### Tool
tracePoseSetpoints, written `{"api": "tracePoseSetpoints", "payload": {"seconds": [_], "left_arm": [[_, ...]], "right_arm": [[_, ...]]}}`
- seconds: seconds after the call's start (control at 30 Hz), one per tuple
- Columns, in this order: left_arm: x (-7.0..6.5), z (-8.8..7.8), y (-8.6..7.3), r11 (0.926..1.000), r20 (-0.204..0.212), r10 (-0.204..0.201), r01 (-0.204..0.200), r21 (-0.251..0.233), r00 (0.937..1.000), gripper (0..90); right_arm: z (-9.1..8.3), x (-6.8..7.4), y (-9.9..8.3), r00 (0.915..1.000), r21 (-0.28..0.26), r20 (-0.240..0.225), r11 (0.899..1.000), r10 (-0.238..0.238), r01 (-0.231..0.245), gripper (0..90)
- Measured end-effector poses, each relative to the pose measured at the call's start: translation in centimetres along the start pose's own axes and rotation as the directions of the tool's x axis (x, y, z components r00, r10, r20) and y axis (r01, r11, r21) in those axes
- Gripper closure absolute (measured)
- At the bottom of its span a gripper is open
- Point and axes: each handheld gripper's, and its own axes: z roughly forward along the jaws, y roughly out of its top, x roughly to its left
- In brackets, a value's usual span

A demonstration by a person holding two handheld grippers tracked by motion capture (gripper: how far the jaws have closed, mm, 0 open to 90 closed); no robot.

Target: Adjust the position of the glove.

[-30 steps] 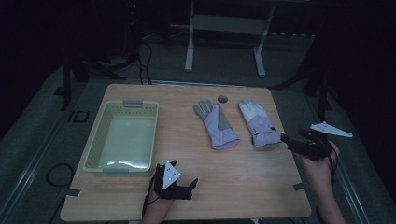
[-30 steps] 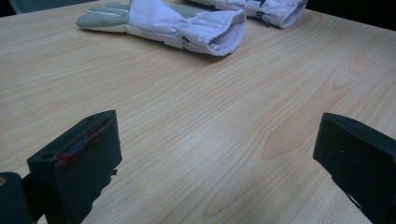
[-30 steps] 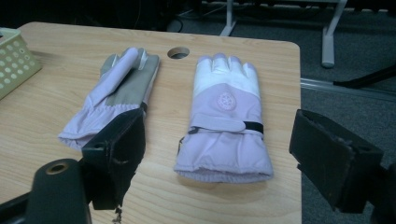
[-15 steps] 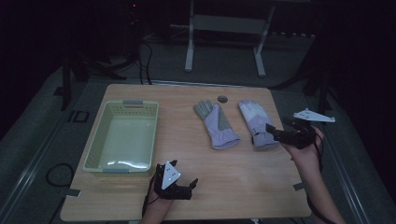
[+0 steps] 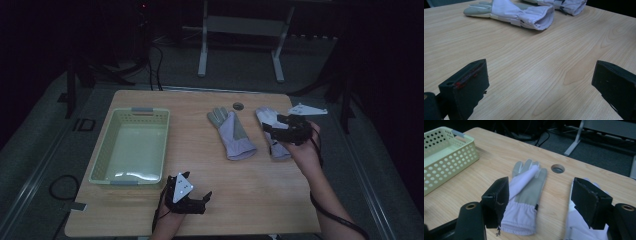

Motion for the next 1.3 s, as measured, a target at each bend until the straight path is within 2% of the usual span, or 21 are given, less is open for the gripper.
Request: {"api": "tracePoseSetpoints", "payload": {"seconds": [0.2, 0.23, 0.27, 0.43, 0.47, 0.6, 0.73, 0.8, 0.87, 0.9, 1.1, 1.2, 1.3], "left_arm": [[0.0, 0.0, 0.0, 1.0000, 0.002, 0.001, -0.001, -0.001, 1.0000, 1.1], [0.0, 0.0, 0.0, 1.0000, 0.002, 0.001, -0.001, -0.001, 1.0000, 1.2], [0.0, 0.0, 0.0, 1.0000, 0.003, 0.001, -0.001, -0.001, 1.0000, 1.1], [0.0, 0.0, 0.0, 1.0000, 0.006, 0.004, -0.004, -0.001, 1.0000, 1.1], [0.0, 0.0, 0.0, 1.0000, 0.006, 0.004, -0.004, -0.001, 1.0000, 1.1], [0.0, 0.0, 0.0, 1.0000, 0.008, 0.004, -0.004, -0.002, 1.0000, 1.1], [0.0, 0.0, 0.0, 1.0000, 0.009, 0.003, -0.003, -0.004, 1.0000, 1.1], [0.1, -0.1, 0.0, 1.0000, 0.009, 0.002, -0.002, -0.003, 1.0000, 1.1], [0.1, -0.1, 0.0, 1.0000, 0.009, 0.004, -0.004, -0.001, 1.0000, 1.1], [0.0, -0.1, 0.0, 1.0000, 0.010, 0.001, -0.001, -0.004, 1.0000, 1.1], [0.1, -0.1, 0.0, 1.0000, 0.011, 0.003, -0.003, -0.003, 0.9999, 1.1], [0.1, -0.1, 0.0, 1.0000, 0.011, 0.001, 0.000, -0.003, 0.9999, 1.1], [0.1, -0.1, 0.0, 1.0000, 0.010, -0.001, 0.001, -0.004, 0.9999, 1.1]], "right_arm": [[2.5, 0.9, 0.7, 0.9996, 0.036, -0.027, 0.999, 0.004, -0.003, 31.4], [2.5, 0.9, 0.7, 0.9996, 0.036, -0.027, 0.999, 0.004, -0.003, 31.4], [3.4, 1.2, 0.8, 0.9994, 0.052, -0.034, 0.999, 0.005, -0.003, 32.6], [5.0, 1.7, 0.9, 0.9993, 0.079, -0.035, 0.997, -0.013, 0.016, 35.2], [6.0, 1.8, 0.8, 0.9992, 0.096, -0.038, 0.995, -0.016, 0.020, 36.3], [7.7, 1.9, 0.8, 0.9992, 0.125, -0.036, 0.992, -0.018, 0.022, 36.7], [9.6, 2.1, 0.5, 0.9987, 0.163, -0.037, 0.986, -0.035, 0.040, 37.9], [10.7, 2.1, 0.2, 0.9988, 0.188, -0.038, 0.982, -0.032, 0.039, 38.4], [11.0, 2.0, 0.1, 0.9988, 0.193, -0.039, 0.980, -0.030, 0.037, 38.4], [11.9, 1.9, -0.2, 0.9989, 0.212, -0.039, 0.977, -0.024, 0.032, 38.5], [13.5, 1.5, -1.2, 0.9992, 0.243, -0.035, 0.970, -0.018, 0.026, 40.9], [14.3, 1.4, -1.8, 0.9987, 0.271, -0.040, 0.962, -0.033, 0.042, 41.7], [15.3, 1.3, -2.5, 0.9990, 0.299, -0.037, 0.954, -0.025, 0.035, 41.8]]}}
